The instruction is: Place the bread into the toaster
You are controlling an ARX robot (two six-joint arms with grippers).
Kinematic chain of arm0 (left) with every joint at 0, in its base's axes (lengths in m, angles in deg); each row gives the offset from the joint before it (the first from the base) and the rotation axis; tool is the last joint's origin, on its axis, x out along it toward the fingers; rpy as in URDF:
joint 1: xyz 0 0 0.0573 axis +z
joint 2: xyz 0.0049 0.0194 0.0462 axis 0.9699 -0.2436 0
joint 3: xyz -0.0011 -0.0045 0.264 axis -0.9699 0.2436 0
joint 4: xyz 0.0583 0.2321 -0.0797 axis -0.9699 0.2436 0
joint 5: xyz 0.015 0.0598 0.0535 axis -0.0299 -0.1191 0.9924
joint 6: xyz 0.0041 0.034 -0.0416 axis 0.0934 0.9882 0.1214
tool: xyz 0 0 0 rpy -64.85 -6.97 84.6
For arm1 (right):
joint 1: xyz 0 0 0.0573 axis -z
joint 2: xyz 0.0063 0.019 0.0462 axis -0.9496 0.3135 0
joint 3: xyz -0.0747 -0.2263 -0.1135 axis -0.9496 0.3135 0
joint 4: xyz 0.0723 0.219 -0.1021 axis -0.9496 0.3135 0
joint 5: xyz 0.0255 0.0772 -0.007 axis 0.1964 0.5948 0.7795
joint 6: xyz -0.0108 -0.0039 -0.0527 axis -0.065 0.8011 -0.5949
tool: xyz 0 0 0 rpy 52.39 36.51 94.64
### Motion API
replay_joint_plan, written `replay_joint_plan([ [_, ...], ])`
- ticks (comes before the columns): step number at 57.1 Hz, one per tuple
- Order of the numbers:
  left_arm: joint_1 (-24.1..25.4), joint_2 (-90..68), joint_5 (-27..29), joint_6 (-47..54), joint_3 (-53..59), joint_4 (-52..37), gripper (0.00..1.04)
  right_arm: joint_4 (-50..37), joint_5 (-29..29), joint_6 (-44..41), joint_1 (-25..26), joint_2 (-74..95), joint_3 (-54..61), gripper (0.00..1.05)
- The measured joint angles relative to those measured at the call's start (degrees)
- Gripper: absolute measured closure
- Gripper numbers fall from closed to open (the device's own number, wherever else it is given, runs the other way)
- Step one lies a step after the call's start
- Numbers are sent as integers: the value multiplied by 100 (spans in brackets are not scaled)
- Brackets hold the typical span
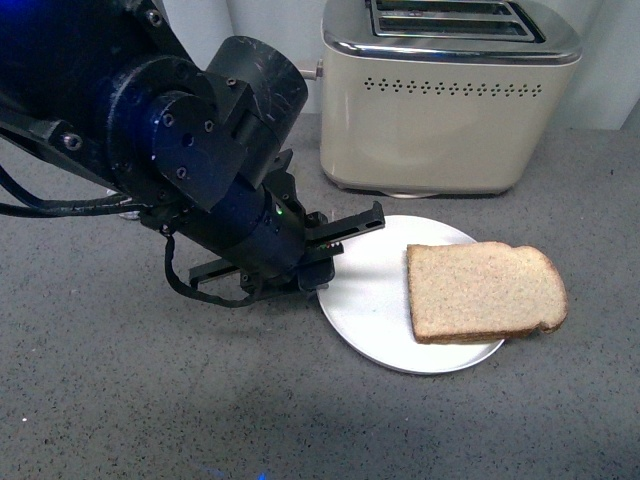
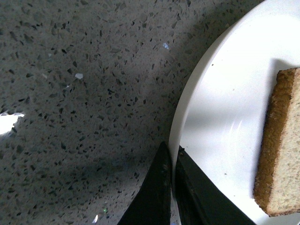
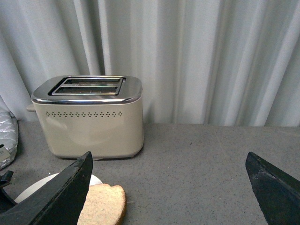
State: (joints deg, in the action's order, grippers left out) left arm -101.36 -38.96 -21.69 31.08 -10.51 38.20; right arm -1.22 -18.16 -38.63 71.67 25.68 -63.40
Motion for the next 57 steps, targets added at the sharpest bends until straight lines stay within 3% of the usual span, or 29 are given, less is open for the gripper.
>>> replay_joint_plan([
  [9,-13,-103,28,-9,-173,177,100,-2,0,0,0,0,0,10],
  [23,-26,162,304,-7,35,11,66,0,0,0,0,0,0,10],
  [28,2,573,730,57,334,-278,53,0,0,0,0,0,0,10],
  [32,55,1259,1421,264,852,-881,39,0,-2,0,0,0,0,10],
  [40,210,3018,2721,1047,2586,-2828,5,0,0,0,0,0,0,10],
  [46,278,3773,2940,1331,3547,-3849,7,0,0,0,0,0,0,10],
  [54,444,4690,3246,1572,4673,-4496,7,0,0,0,0,0,0,10],
  [57,553,4868,3193,2031,5112,-5300,15,0,-2,0,0,0,0,10],
])
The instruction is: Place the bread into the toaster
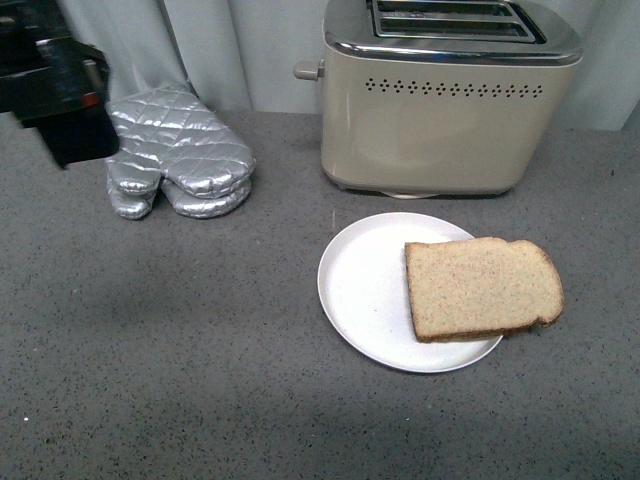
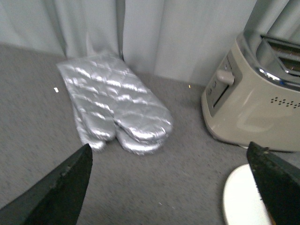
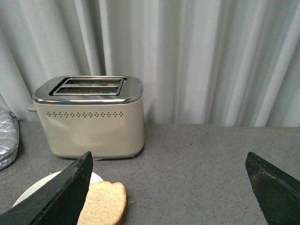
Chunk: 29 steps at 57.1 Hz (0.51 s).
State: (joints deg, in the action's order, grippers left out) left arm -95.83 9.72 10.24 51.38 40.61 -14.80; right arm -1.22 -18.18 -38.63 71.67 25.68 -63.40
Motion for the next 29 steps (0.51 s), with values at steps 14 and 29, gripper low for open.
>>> replay_joint_plan([
  [14,739,1867,-664,1040,1185,-140,59,-2,4,0,0,0,0,10],
  [29,1174,3093,-1117,1145,1447,811,102,-2,2,0,0,0,0,10],
])
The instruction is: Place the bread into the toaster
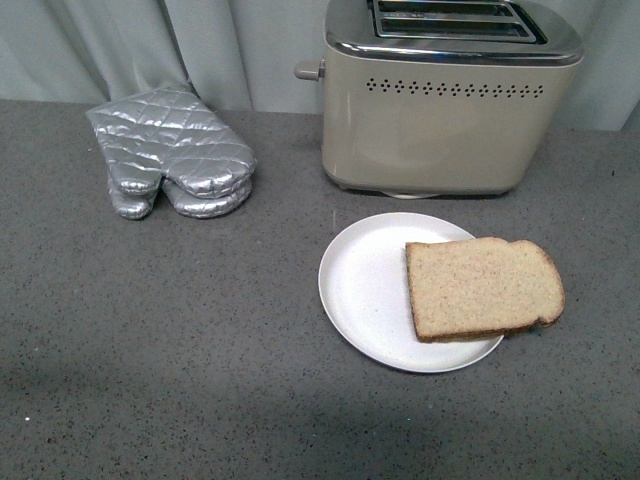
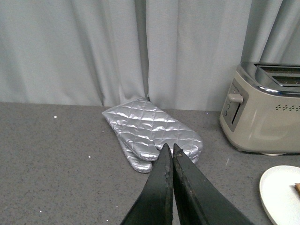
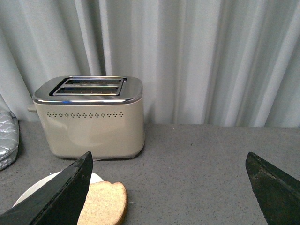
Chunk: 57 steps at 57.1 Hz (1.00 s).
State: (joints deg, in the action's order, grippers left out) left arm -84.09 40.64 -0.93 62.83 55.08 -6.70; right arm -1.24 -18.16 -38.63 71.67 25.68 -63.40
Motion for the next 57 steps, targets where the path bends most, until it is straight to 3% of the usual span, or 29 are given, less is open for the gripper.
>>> replay_joint_plan([
  [10,223,780,-197,44,66,675,101,0,2,0,0,0,0,10],
  [14,546,1097,-658,55,68,949,101,0,0,0,0,0,0,10],
  [19,778,1443,-723,55,68,1266,101,0,-2,0,0,0,0,10],
  [57,804,3331,-758,55,70,3064,101,0,-2,0,0,0,0,10],
])
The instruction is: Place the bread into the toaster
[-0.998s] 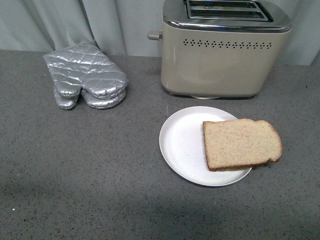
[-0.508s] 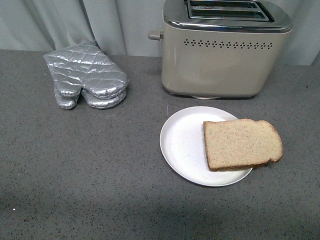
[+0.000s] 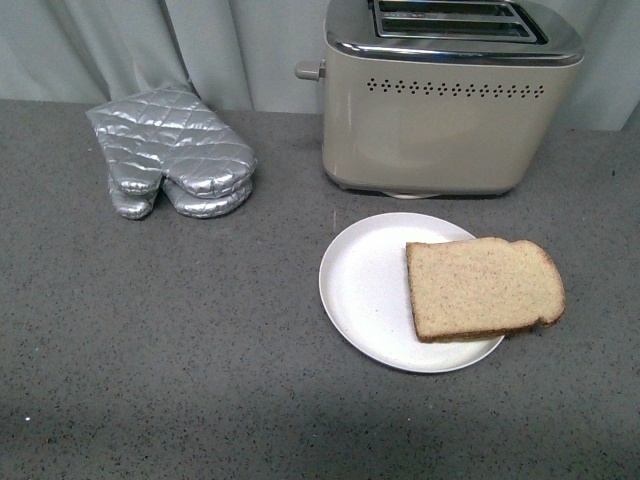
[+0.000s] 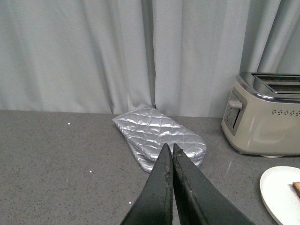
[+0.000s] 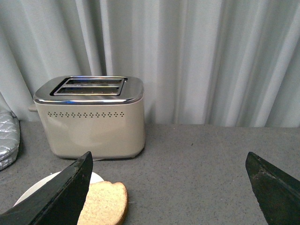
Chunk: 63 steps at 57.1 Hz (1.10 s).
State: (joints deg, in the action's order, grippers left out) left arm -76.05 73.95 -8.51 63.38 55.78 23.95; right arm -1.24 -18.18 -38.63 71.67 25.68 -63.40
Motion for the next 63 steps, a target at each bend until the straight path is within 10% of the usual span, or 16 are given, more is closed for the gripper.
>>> replay_joint_plan([
  [36,0,1473,-11,0,0,1517,101,2,2,0,0,2,0,10],
  [45,0,1478,-11,-2,0,1517,76,57,-444,-588,-116,487,-101,10],
  [63,0,1482,-11,0,0,1517,20,-2583,389,-750,-9,5368,-914,10],
])
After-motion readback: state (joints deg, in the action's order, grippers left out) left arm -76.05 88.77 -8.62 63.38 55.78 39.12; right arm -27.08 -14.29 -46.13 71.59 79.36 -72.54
